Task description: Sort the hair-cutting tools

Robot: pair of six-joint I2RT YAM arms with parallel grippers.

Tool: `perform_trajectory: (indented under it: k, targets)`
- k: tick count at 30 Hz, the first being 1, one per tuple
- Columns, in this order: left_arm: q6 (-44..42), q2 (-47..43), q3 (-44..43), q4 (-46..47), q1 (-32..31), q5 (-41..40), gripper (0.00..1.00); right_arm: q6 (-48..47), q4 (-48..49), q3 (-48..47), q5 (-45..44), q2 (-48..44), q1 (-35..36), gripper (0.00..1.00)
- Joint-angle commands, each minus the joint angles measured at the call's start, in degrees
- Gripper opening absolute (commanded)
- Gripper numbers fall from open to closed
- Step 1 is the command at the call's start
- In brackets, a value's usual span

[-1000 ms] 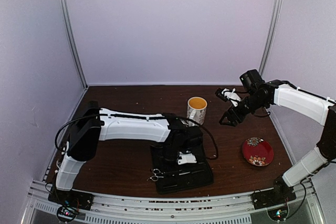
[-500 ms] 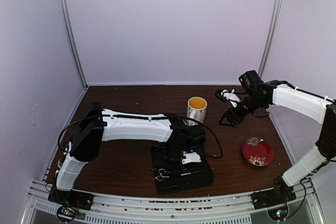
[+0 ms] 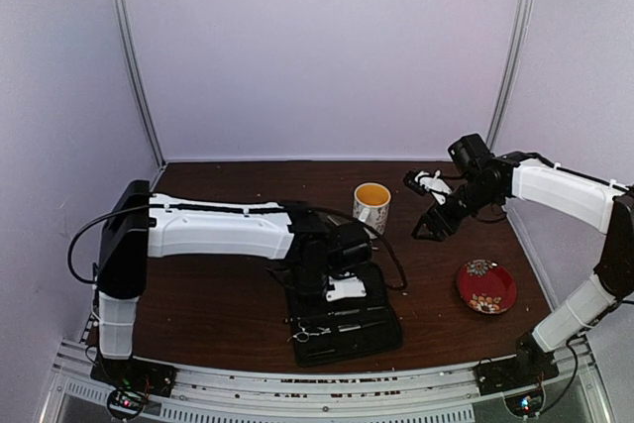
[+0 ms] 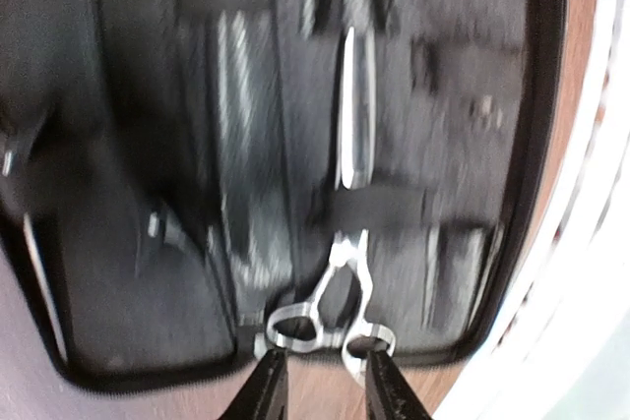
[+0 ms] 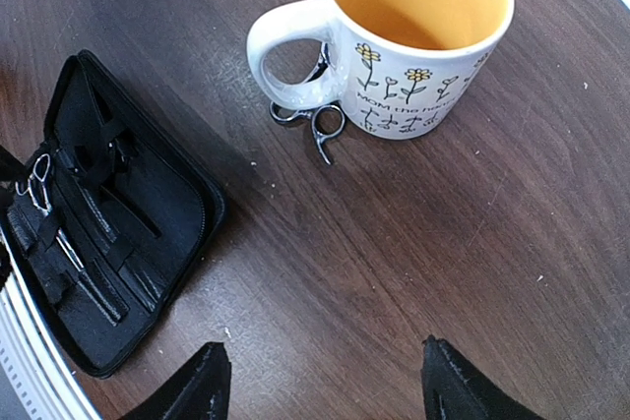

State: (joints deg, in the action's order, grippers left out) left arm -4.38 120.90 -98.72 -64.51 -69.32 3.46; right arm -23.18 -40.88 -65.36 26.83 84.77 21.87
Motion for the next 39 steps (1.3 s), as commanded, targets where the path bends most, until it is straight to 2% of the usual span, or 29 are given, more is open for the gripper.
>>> perform_trajectory:
  k: [1,9,17,21,22,25,39]
  targets:
    - [1.51,-4.94,5.51,-0.34,2.61,-3.28,0.27,-0.92,-1.2,-1.92,0.35,0.82,0.59,0.68]
    - [1.84,-7.85,12.0,2.25,3.21,1.7,0.24,-1.26,-1.91,-2.53,0.51,1.28,1.06,0.67]
    - [2.79,-6.76,12.84,5.18,3.22,0.8,0.24,-1.39,-2.09,-2.57,0.42,1.1,1.25,0.68]
    - [2.91,-6.52,12.51,5.63,3.14,2.78,0.25,-1.44,-2.14,-2.49,0.5,1.17,1.22,0.68]
    - [2.81,-6.54,12.5,5.87,3.14,3.69,0.25,-1.5,-2.22,-2.54,0.43,1.23,1.22,0.68]
    - [2.63,-6.51,12.79,6.61,3.05,5.37,0.37,-1.52,-2.37,-2.65,0.55,1.27,1.33,0.68]
    - [2.37,-4.42,13.68,7.73,2.29,1.6,0.37,-1.86,-2.79,-2.85,0.68,1.98,1.55,0.68]
